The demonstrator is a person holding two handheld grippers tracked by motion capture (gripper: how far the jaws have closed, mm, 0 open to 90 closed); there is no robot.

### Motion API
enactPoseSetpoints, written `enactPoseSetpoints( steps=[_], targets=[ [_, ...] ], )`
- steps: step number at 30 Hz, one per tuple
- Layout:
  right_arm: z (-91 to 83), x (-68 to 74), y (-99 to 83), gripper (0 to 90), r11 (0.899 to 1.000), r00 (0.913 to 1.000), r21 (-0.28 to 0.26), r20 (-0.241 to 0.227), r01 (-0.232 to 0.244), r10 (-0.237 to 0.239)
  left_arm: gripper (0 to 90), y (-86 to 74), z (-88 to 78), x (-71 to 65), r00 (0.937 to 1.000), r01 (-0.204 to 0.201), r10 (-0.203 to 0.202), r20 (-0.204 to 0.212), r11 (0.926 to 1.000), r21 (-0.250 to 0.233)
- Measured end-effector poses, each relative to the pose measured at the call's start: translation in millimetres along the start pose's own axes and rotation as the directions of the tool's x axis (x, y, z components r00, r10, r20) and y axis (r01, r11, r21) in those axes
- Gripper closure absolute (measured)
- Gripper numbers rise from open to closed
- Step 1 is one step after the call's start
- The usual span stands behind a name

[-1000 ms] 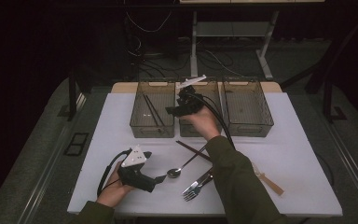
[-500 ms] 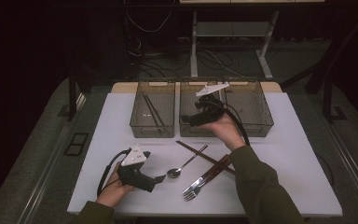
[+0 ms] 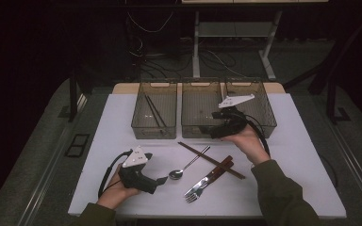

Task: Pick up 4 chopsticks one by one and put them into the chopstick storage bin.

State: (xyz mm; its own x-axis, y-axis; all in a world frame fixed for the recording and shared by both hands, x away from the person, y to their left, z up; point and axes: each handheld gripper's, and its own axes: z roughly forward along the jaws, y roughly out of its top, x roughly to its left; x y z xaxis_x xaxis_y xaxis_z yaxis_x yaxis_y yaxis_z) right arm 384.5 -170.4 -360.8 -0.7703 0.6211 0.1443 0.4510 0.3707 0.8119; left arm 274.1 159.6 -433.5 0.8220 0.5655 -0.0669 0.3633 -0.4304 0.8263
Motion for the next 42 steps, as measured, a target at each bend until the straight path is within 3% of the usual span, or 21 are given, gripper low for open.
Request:
enactPoseSetpoints(
  steps=[7,10,17,20,29,42],
  targets=[
    [-19.4,-4.3,-24.3,12.0,1.0,0.9996,-0.007,0.029,0.002,-0.002,0.0,0.0,-1.1,0.6,0.9999,-0.008,0.008,0.011,1.0,0.0],
    [-25.8,-5.7,-34.8,2.9,1.0,0.9991,-0.017,0.042,0.002,-0.002,0.0,-0.5,-1.3,1.3,0.9999,0.001,-0.001,0.013,1.0,-0.002],
    [-41.1,-8.3,-62.5,3.0,0.999,0.9971,-0.027,0.073,-0.019,0.021,0.0,-0.6,-2.2,2.3,0.9999,0.006,-0.006,0.015,1.0,-0.003],
    [-47.4,-8.0,-73.2,3.0,0.999,0.9974,-0.027,0.066,-0.027,0.029,0.0,-0.8,-1.9,2.3,0.9999,0.009,-0.009,0.013,1.0,-0.001],
    [-70.2,-4.2,-98.4,3.0,0.997,0.9953,-0.072,0.087,-0.035,0.041,0.0,-0.8,-2.3,1.8,0.9999,0.009,-0.009,0.012,1.0,-0.001],
    [-98.6,-0.2,-137.4,3.0,0.998,0.9927,-0.046,0.112,-0.04,0.045,0.0,-0.5,-1.6,1.8,0.9999,-0.001,0.001,0.013,1.0,0.01]
  ],
)
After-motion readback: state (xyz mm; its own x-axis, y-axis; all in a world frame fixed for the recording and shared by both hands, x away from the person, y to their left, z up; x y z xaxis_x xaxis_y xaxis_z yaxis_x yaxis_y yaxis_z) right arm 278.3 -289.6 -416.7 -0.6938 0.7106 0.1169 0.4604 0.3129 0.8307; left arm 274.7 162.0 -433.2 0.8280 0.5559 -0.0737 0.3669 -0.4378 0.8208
